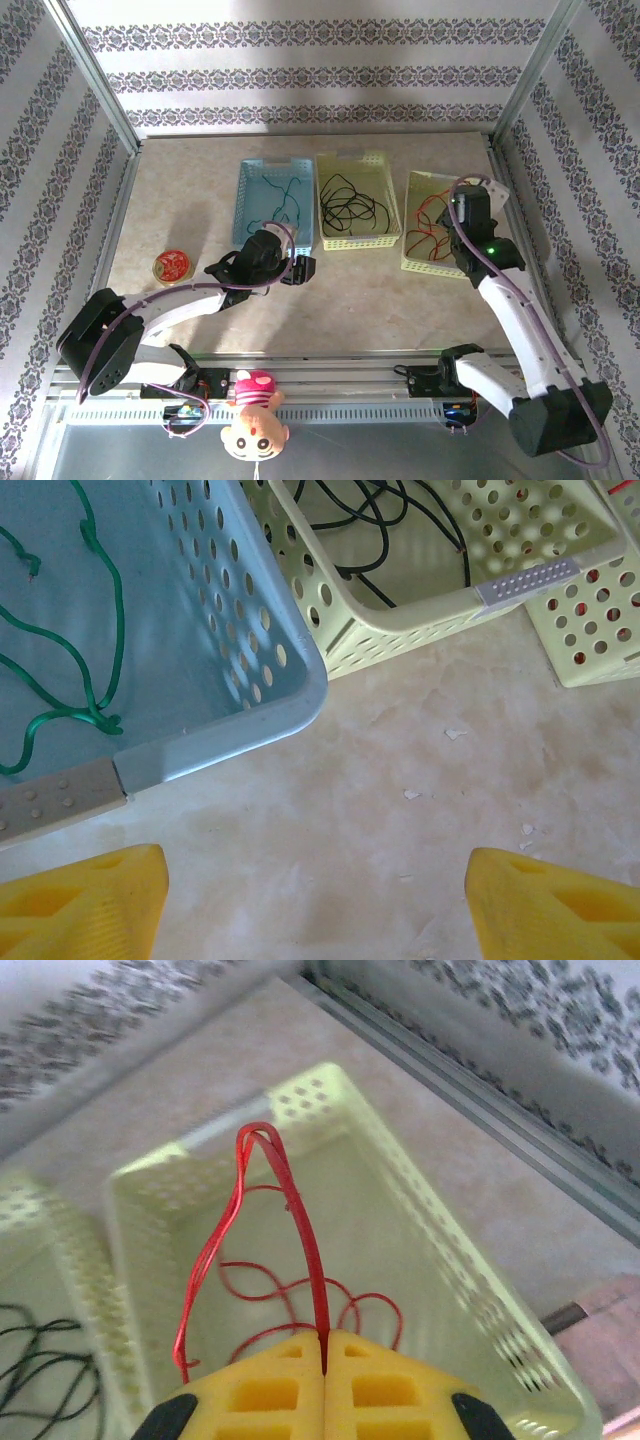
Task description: Untangle the cables
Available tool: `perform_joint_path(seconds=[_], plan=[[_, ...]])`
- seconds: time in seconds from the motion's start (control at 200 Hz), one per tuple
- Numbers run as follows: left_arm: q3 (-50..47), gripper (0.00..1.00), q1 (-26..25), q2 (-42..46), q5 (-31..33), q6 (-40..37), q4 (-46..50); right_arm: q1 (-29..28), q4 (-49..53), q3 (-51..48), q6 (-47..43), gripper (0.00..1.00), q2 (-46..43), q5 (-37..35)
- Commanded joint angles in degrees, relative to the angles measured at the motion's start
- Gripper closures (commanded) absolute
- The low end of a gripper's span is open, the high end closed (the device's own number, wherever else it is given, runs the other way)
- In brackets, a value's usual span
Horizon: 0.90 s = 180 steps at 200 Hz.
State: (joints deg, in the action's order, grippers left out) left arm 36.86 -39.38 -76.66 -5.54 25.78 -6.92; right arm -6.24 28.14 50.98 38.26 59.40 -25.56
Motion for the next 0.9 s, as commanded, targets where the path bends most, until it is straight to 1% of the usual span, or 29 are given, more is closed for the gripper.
perform_joint_path(seconds=[0.0,0.08,0.145,0.205,0.255,0.295,0.32,0.395,0.465,0.495,0.585,0.68,0.735,0.785,0.814,0.819,0.829,0.834,0.874,0.894], plan=[[-0.30,0.22,-0.44,0.70,0.09,-0.51,-0.91,2.67,-4.40,-3.14,3.56,0.94,2.35,2.32],[-0.65,0.22,-0.44,1.06,0.25,-0.38,-0.73,4.69,-6.96,-4.99,3.99,0.92,5.16,6.19],[-0.82,0.22,-0.44,1.31,0.27,-0.40,-0.68,6.23,-9.20,-5.95,3.96,0.88,8.28,12.28],[-0.96,0.22,-0.44,1.41,0.44,-0.51,-0.60,7.27,-10.06,-6.01,3.36,0.83,11.61,18.73],[-0.93,0.22,-0.44,1.54,0.84,-0.54,-0.38,7.45,-8.89,-5.43,3.10,0.77,13.98,21.92],[-0.88,0.22,-0.44,1.72,1.41,-0.47,-0.13,7.47,-7.29,-4.94,3.30,0.66,15.15,22.74],[-0.83,0.22,-0.47,1.81,2.04,-0.49,0.03,7.47,-6.56,-4.93,3.45,0.62,15.38,22.83],[-0.98,0.22,-0.44,2.65,5.12,0.04,0.82,7.47,-5.51,-6.03,4.50,0.55,13.82,20.73],[-1.50,0.22,-0.44,4.18,9.69,0.95,1.69,7.47,-4.50,-7.12,5.13,0.51,10.73,18.19],[-1.79,0.22,-0.44,5.04,12.24,1.52,2.43,7.43,-3.97,-7.55,5.21,0.50,8.99,16.95],[-3.03,0.21,-0.44,8.89,22.61,3.10,4.63,7.15,-3.29,-8.97,4.26,0.48,3.89,15.64],[-4.06,0.19,-0.11,14.02,32.05,2.66,8.10,5.98,-3.01,-10.34,0.59,0.45,-0.41,15.63],[-4.10,0.18,0.42,17.03,36.89,1.90,11.02,4.03,-3.17,-10.97,-3.01,0.42,-2.78,14.67],[-3.99,0.15,1.19,19.68,41.15,0.99,13.53,1.29,-3.82,-11.91,-6.51,0.41,-5.46,11.34],[-3.99,0.10,1.82,21.08,43.50,0.18,14.84,-1.00,-5.06,-12.71,-8.87,0.40,-7.27,9.22],[-4.03,0.09,1.96,21.36,43.90,-0.01,15.06,-1.33,-5.31,-12.91,-9.28,0.38,-7.58,8.86],[-4.02,0.02,2.18,21.86,44.64,-0.33,15.39,-2.03,-5.93,-13.23,-10.16,0.35,-8.21,8.09],[-4.05,0.01,2.32,22.06,45.00,-0.49,15.55,-2.38,-6.27,-13.43,-10.59,0.34,-8.53,7.78],[-4.21,0.01,3.46,23.69,47.52,-2.33,16.29,-5.16,-9.02,-15.09,-13.80,0.30,-11.02,4.42],[-4.33,0.01,4.13,24.40,48.44,-3.50,16.34,-6.13,-10.53,-16.02,-15.26,0.22,-12.34,2.86]])
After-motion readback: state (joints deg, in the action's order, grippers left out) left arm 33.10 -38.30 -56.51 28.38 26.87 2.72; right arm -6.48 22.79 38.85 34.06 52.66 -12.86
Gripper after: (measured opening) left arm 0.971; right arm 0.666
